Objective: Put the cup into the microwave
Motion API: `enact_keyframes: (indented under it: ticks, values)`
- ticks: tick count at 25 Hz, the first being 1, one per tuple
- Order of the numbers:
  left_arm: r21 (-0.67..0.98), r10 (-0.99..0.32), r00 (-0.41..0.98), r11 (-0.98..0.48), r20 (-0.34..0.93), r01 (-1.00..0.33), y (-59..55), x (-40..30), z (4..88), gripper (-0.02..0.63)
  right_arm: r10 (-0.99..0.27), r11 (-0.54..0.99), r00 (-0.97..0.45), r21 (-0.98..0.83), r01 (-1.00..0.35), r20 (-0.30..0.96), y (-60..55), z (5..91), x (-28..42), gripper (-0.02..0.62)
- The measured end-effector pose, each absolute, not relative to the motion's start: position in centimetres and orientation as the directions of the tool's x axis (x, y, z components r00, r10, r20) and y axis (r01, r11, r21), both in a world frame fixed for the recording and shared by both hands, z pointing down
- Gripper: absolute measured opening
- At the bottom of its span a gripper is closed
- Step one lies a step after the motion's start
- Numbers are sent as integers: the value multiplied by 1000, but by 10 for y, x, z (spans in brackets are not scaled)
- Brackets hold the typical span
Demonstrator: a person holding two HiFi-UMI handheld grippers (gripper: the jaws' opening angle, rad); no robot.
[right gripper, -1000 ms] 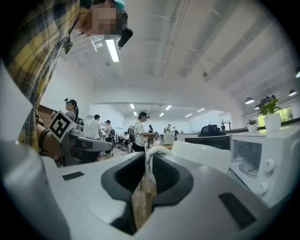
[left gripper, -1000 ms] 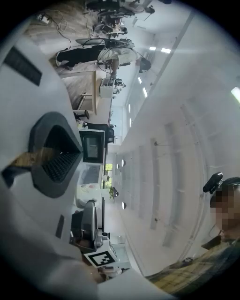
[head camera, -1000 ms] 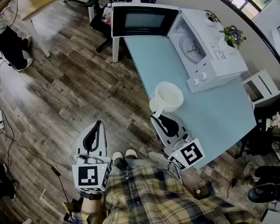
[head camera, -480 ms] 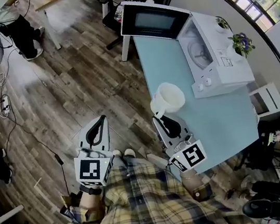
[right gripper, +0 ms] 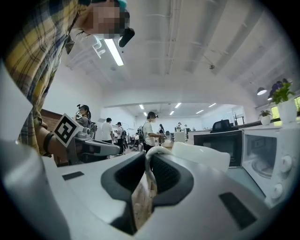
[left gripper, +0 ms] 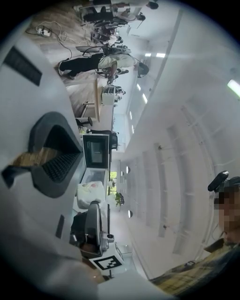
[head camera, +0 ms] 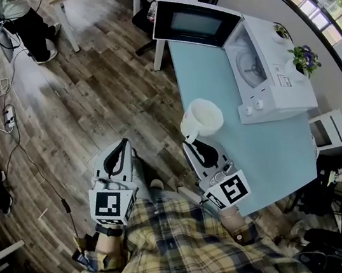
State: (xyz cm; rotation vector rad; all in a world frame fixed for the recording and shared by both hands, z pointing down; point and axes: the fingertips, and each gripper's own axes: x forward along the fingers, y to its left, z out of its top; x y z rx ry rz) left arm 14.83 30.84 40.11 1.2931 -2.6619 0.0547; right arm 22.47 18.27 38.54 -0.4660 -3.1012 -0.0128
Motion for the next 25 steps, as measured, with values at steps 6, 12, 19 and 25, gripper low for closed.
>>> enact_keyframes:
  ticks: [6, 12, 19, 25]
  values:
    - [51, -792, -584, 600, 180, -798, 298, 110, 406, -9, 275, 961, -961, 6, 275, 16, 176, 391, 187, 55]
    - [52, -829, -536, 549, 157, -834, 281, 45, 399, -9, 220, 975, -975, 14, 220, 20, 165, 387, 130, 56]
    - [40, -862, -485, 496, 148, -868, 267, -30, 391, -9, 153, 988, -988, 26, 154, 12, 155, 381, 63, 57]
    - [31, -886, -437, 447, 155, -894, 260, -71, 390, -9, 100, 995, -995, 26, 100, 12, 152, 381, 26, 57]
